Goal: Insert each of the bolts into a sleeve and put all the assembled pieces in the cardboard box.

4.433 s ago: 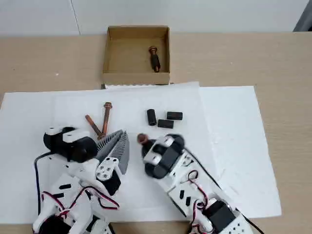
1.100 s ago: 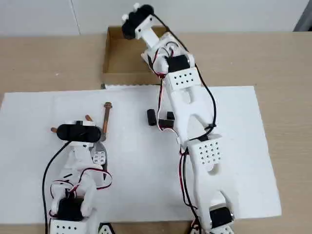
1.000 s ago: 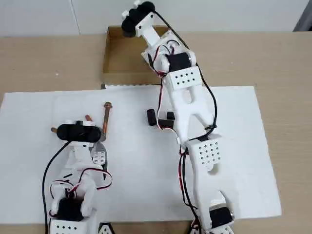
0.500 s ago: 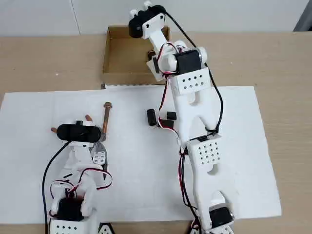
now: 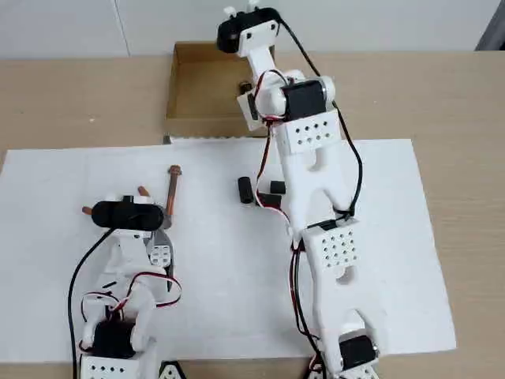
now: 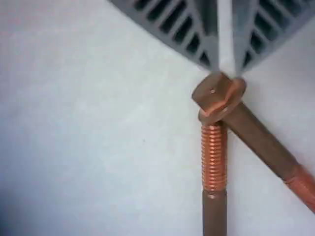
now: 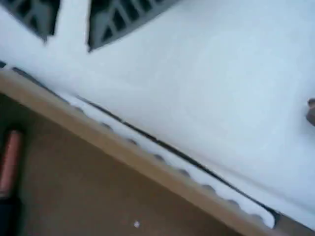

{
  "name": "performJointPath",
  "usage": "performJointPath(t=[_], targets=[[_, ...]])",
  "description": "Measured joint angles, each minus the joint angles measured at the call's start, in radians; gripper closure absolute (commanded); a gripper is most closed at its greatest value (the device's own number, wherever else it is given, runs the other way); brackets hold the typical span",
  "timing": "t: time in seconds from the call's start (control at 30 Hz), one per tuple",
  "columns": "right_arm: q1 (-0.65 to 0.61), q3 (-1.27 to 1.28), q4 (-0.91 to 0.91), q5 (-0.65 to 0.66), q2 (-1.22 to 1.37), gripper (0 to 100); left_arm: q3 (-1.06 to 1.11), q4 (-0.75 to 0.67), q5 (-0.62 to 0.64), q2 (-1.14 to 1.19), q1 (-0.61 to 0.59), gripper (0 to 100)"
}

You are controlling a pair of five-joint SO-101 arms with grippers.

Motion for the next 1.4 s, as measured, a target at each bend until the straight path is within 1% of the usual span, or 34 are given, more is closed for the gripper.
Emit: performJointPath(t=[0.1, 0.3, 0.37, 0.47, 0.67, 0.8, 0.97, 1.03, 1.13, 1.2, 1.4], targets=[[-0.003, 0.138, 0.0, -0.048, -0.1, 94.1, 0.0, 0.0, 0.0, 0.0, 0.0, 99], [-0.012, 0.497, 0.0, -0.157, -0.322, 94.1, 0.0, 0.0, 0.0, 0.0, 0.0, 99], [-0.017, 0.595, 0.0, -0.189, -0.361, 94.1, 0.0, 0.0, 0.0, 0.0, 0.0, 99], [-0.017, 0.672, 0.0, -0.232, -0.371, 94.0, 0.0, 0.0, 0.0, 0.0, 0.0, 99], [-0.063, 0.723, -0.002, -0.279, -0.367, 94.0, 0.0, 0.0, 0.0, 0.0, 0.0, 99], [-0.097, 0.723, -0.014, -0.308, -0.302, 94.0, 0.0, 0.0, 0.0, 0.0, 0.0, 99], [-0.123, 0.723, -0.054, -0.311, -0.221, 93.9, 0.0, 0.0, 0.0, 0.0, 0.0, 99], [-0.132, 0.723, -0.075, -0.311, -0.196, 92.0, 0.0, 0.0, 0.0, 0.0, 0.0, 99], [-0.132, 0.723, -0.092, -0.311, -0.18, 85.2, 0.0, 0.0, 0.0, 0.0, 0.0, 99], [-0.133, 0.723, -0.095, -0.311, -0.175, 82.5, 0.0, 0.0, 0.0, 0.0, 0.0, 99], [-0.135, 0.724, -0.095, -0.311, -0.173, 85.1, 0.0, 0.0, 0.0, 0.0, 0.0, 99]])
